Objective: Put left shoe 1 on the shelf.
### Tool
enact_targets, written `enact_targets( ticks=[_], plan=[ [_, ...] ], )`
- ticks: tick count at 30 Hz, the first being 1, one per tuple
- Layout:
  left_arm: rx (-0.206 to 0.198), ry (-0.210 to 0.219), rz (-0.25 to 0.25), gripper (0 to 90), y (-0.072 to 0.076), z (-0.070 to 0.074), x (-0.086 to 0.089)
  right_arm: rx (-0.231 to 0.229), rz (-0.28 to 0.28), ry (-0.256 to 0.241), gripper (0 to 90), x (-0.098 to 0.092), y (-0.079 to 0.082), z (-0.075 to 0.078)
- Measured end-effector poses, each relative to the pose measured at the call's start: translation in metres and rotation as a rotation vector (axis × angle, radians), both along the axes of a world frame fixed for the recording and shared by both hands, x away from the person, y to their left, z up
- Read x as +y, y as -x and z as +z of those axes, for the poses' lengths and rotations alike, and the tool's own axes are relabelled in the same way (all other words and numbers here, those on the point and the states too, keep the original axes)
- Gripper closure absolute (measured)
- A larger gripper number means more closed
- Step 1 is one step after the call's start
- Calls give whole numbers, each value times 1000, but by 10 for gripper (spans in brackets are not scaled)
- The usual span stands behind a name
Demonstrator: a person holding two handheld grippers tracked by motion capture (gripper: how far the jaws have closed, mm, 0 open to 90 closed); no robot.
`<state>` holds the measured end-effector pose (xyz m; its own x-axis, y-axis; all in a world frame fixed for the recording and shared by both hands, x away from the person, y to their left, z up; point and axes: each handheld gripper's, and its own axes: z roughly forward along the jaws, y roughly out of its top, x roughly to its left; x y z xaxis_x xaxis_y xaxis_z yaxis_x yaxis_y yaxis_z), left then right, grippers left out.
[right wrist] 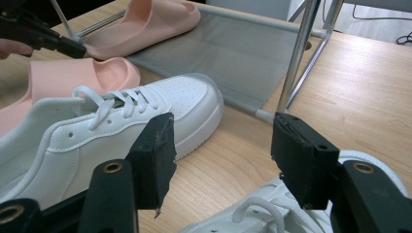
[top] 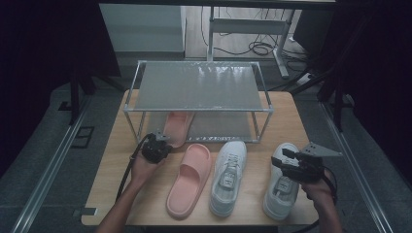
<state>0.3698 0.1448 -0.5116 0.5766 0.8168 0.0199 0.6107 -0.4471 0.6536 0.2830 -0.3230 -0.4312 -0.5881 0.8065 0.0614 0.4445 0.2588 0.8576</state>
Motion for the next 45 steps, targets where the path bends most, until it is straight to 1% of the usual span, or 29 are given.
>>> enact_targets(
  ticks=[4, 5, 11, 13, 20, 27, 30, 33, 35, 43, 45],
  plan=[
    [-7, 9, 9, 900, -6, -2, -5, -3, -4, -3, 421, -1, 0, 0],
    [-9, 4, 2, 900, -8, -2, -6, -3, -4, -3, 421, -1, 0, 0],
    [-10, 1, 2, 900, -18, -3, -15, -3, -3, -3, 421, -1, 0, 0],
    [-12, 8, 8, 900, -20, -4, -17, -1, -2, -1, 421, -1, 0, 0],
    [-10, 25, 30, 899, -22, -6, -19, -2, -2, -2, 421, -2, 0, 0],
    [-1, 24, 34, 891, -21, -6, -19, -3, 5, 2, 421, 0, 0, 0],
    [-5, 39, 37, 891, -16, -5, -18, -4, -1, -1, 422, -1, 0, 0],
    [-5, 65, 42, 889, -7, -5, -13, -5, -6, -3, 421, -3, 0, 1],
    [-5, 84, 51, 889, 0, -4, -9, -5, -5, -3, 421, -3, 0, 1],
    [-17, 145, 43, 884, 34, -3, 8, -1, 1, 2, 421, 0, 0, 0],
    [-14, 145, 36, 882, 41, -3, 10, -1, 1, 3, 421, 0, 0, 0]
  ],
)
